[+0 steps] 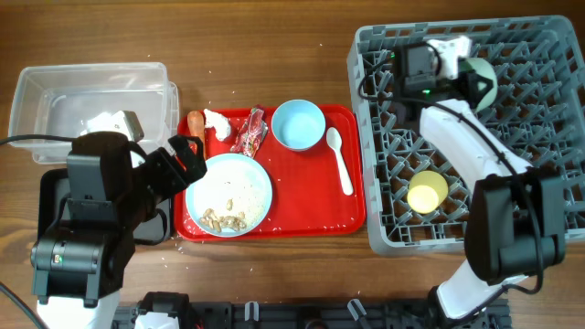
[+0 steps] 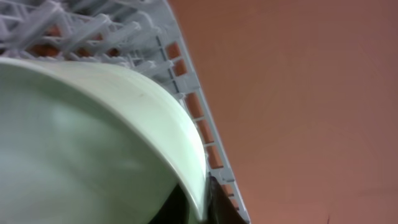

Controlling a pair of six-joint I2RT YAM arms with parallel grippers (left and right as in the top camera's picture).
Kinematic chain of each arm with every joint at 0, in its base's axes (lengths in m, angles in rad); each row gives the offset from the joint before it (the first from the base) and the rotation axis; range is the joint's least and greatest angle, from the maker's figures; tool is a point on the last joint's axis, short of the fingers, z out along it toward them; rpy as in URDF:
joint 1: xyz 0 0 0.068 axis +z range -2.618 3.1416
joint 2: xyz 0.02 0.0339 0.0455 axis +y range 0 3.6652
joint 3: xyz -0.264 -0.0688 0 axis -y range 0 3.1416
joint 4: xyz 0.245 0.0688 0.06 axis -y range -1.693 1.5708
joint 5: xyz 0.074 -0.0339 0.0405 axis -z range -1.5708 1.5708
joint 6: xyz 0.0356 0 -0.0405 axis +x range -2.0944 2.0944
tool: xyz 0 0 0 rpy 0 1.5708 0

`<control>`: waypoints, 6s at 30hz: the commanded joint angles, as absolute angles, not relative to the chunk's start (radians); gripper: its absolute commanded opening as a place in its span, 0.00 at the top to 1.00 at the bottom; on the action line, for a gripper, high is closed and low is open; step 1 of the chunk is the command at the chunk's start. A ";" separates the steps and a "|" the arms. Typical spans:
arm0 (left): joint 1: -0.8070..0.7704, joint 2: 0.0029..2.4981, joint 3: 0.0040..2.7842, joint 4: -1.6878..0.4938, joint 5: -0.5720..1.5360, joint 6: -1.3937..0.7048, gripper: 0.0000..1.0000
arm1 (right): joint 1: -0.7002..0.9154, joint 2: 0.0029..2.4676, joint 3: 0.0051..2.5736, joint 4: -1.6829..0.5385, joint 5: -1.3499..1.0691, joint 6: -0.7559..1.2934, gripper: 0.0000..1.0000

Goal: Sort waste into correct bins and load items into the dishwasher rack

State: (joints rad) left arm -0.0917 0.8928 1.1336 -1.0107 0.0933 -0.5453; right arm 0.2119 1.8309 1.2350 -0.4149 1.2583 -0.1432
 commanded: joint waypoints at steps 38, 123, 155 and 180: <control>-0.094 0.893 1.148 -1.008 0.073 -0.558 0.00 | 0.539 1.990 1.320 -0.585 0.111 0.752 0.78; -0.094 0.893 1.148 -1.009 0.073 -0.558 0.00 | 0.529 1.459 1.253 -0.316 1.168 -0.423 0.26; -0.094 0.893 1.148 -1.008 0.073 -0.558 0.00 | 0.553 1.920 1.273 -0.829 -0.035 0.266 0.96; -0.094 0.893 1.148 -1.009 0.073 -0.558 0.00 | 0.321 1.597 1.299 -0.874 0.050 0.195 0.46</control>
State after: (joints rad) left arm -0.0917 0.8928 1.1343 -1.0103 0.0902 -0.5453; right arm 0.3187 1.6489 1.2686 -0.8398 0.1070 0.1814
